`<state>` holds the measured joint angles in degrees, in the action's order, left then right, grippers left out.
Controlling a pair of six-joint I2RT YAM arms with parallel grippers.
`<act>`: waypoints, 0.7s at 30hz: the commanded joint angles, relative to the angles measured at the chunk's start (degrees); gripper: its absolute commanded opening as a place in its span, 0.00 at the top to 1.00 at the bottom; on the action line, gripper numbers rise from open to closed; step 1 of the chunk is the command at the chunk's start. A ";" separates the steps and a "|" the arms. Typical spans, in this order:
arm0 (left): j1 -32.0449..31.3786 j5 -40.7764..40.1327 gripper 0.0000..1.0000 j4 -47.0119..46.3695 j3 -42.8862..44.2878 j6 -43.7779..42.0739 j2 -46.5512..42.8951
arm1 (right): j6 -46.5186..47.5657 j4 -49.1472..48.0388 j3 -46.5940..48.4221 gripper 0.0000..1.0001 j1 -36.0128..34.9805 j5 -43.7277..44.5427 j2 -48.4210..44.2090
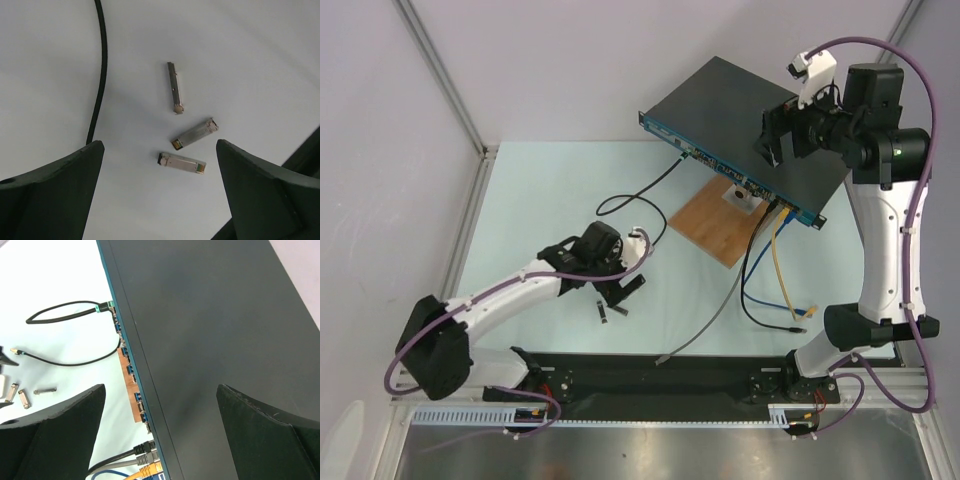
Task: Insert the plug into the switch port
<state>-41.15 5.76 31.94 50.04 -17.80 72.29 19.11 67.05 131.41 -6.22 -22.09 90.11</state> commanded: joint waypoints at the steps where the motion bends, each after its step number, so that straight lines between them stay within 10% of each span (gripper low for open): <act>1: -0.69 -5.32 0.00 -7.85 -0.29 4.44 2.76 | -0.75 -0.25 -0.46 0.00 -1.68 2.92 -0.99; 21: -4.12 -7.60 0.44 -13.40 -0.47 3.04 19.90 | 1.98 1.16 -2.83 0.00 -4.51 4.87 -2.92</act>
<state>-44.80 0.23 20.29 49.67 -14.06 91.66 21.26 68.60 128.25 -10.44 -15.53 88.18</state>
